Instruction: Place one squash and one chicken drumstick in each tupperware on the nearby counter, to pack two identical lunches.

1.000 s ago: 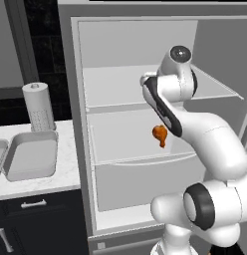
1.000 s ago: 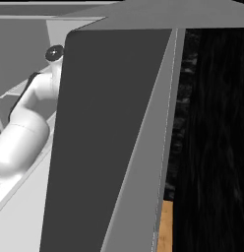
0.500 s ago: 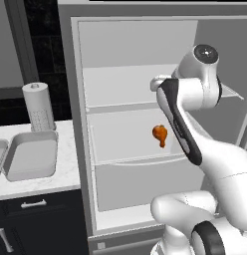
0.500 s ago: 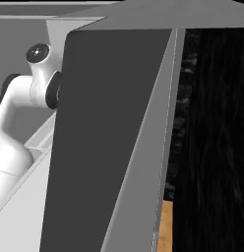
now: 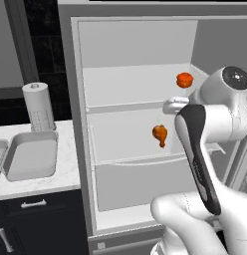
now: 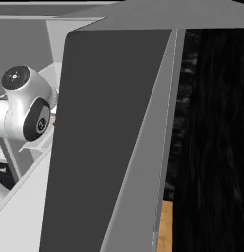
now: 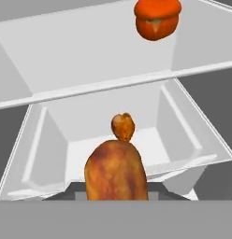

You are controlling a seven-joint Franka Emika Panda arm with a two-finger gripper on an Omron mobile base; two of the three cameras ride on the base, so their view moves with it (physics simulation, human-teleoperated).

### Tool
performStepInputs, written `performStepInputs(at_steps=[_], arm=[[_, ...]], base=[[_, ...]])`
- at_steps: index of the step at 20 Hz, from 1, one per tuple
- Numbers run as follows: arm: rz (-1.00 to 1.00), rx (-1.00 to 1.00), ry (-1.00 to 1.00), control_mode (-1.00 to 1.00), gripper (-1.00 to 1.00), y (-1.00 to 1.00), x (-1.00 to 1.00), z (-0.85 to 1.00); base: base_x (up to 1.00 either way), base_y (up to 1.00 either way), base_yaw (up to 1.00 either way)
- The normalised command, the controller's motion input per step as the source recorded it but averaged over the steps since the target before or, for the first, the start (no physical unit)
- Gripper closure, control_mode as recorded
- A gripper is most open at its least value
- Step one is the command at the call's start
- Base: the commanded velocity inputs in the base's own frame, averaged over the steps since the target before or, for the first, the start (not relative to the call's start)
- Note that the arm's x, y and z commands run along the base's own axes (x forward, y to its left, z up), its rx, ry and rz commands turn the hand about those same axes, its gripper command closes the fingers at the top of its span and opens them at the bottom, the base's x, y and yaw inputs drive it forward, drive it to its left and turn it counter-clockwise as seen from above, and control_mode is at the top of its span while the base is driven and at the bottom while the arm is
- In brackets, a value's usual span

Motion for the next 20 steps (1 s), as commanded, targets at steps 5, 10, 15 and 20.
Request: performStepInputs(at_steps=[5, 10, 15, 20], arm=[[0.00, 0.00, 0.01, -1.00, 1.00, 0.01, -1.00, -0.31], [0.00, 0.00, -0.01, 1.00, 1.00, 0.09, -0.60, -0.20], [0.00, 0.00, 0.00, 1.00, 1.00, 0.00, 0.00, 0.00], [0.00, 0.00, 0.00, 1.00, 1.00, 0.00, 0.00, 0.00]], base=[[0.00, 0.00, 0.00], [-0.40, 0.16, 0.00], [-0.54, 0.97, 0.00], [0.07, 1.00, 0.00]])
